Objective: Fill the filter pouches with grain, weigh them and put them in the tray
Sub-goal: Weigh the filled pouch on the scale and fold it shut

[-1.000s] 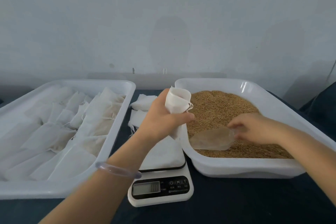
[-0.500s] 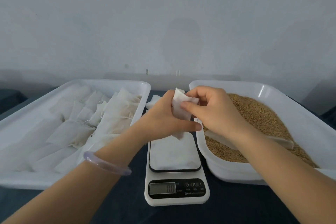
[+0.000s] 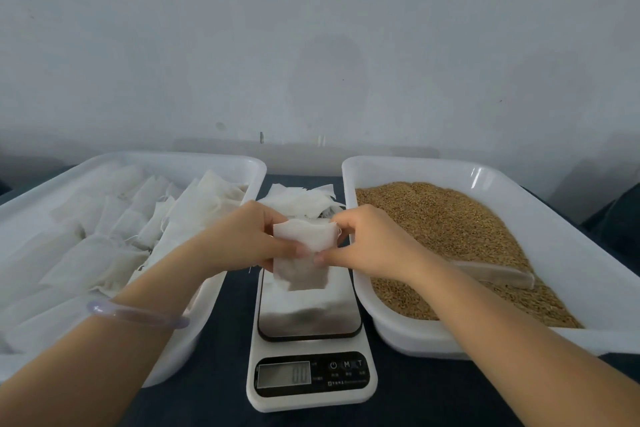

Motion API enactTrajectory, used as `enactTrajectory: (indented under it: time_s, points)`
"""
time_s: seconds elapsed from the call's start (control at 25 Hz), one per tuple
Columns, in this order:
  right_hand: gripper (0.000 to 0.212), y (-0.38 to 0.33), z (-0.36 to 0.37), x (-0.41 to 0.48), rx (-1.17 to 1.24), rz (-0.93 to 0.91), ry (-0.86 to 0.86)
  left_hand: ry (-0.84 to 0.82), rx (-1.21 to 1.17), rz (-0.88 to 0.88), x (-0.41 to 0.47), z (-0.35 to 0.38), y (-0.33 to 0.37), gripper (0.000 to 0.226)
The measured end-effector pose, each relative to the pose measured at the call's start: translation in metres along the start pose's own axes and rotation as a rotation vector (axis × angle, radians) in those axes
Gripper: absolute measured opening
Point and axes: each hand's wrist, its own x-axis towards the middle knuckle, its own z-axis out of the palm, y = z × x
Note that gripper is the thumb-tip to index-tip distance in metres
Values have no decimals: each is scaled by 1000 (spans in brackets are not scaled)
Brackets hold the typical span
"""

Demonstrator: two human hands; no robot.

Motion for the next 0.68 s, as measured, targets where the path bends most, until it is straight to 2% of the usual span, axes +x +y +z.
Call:
enactTrajectory:
  time_s: [0.16,0.28,0.4,0.52,0.6,0.68]
  points:
    - [31,-3,3,2,-225,-43,-69,-15,342,-26,0,5,1,21]
    - [20,-7,6,4,-364,-72,-119,-6,473,-30,0,9,1,22]
    - [19,-8,6,6,-434,-67,-128,4,545,-38,2,10,-1,19]
    - [14,-10,11,10,-449,-67,-180,-15,608,-24,4,15,-1,34]
    - [10,-11,17,14,-479,-58,-202,-64,689,-12,6,19,-1,27]
    - [8,-10,21,17,-495,-55,-193,-97,729,-12,8,21,0,9]
